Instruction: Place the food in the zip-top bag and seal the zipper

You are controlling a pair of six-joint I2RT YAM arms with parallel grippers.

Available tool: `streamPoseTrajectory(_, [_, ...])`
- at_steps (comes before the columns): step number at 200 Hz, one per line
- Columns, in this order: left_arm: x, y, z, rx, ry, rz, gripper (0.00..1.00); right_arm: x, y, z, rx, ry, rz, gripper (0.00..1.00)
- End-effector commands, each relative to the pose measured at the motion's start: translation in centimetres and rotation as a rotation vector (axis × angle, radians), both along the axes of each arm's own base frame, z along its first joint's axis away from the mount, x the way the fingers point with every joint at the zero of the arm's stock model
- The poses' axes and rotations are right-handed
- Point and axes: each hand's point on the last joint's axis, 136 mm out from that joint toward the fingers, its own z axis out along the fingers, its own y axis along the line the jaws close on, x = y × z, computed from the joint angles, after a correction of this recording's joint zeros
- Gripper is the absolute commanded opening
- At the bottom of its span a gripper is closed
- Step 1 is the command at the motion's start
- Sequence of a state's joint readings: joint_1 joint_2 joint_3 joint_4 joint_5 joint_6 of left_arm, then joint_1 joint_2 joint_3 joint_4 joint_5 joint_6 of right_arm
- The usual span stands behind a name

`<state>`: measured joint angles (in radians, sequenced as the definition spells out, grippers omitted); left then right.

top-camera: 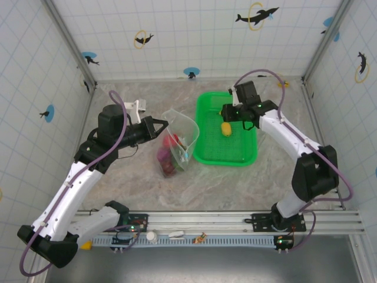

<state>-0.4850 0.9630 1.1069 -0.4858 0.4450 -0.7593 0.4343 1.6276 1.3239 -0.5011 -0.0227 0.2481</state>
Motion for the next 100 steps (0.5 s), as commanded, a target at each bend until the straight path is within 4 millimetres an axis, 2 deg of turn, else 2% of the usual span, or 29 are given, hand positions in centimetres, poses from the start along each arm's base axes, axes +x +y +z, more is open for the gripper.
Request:
streamPoseTrajectory(1, [0.0, -0.2, 1.4, -0.027, -0.034, -0.015, 0.0, -0.1, -0.3, -4.5, -0.031, 0.118, -0.025, 0.68])
streamPoseTrajectory(33, [-0.1, -0.3, 1.0, -0.023, -0.025, -0.022, 0.0, 1.2, -0.1, -8.3, -0.088, 0.199, -0.042, 0.74])
streamPoseTrajectory(62, [0.1, -0.4, 0.7, -0.016, -0.02, -0.023, 0.0, 2.1, 0.0, -11.0, -0.123, 0.244, -0.047, 0.73])
streamPoseTrajectory(84, [0.2, -0.5, 0.6, -0.014, -0.021, -0.022, 0.0, 2.6, 0.2, -12.0, -0.138, 0.254, -0.045, 0.62])
streamPoseTrajectory(100, [0.3, -0.5, 0.5, -0.017, -0.021, -0.021, 0.0, 2.9, 0.1, -11.8, -0.154, 0.229, -0.048, 0.51])
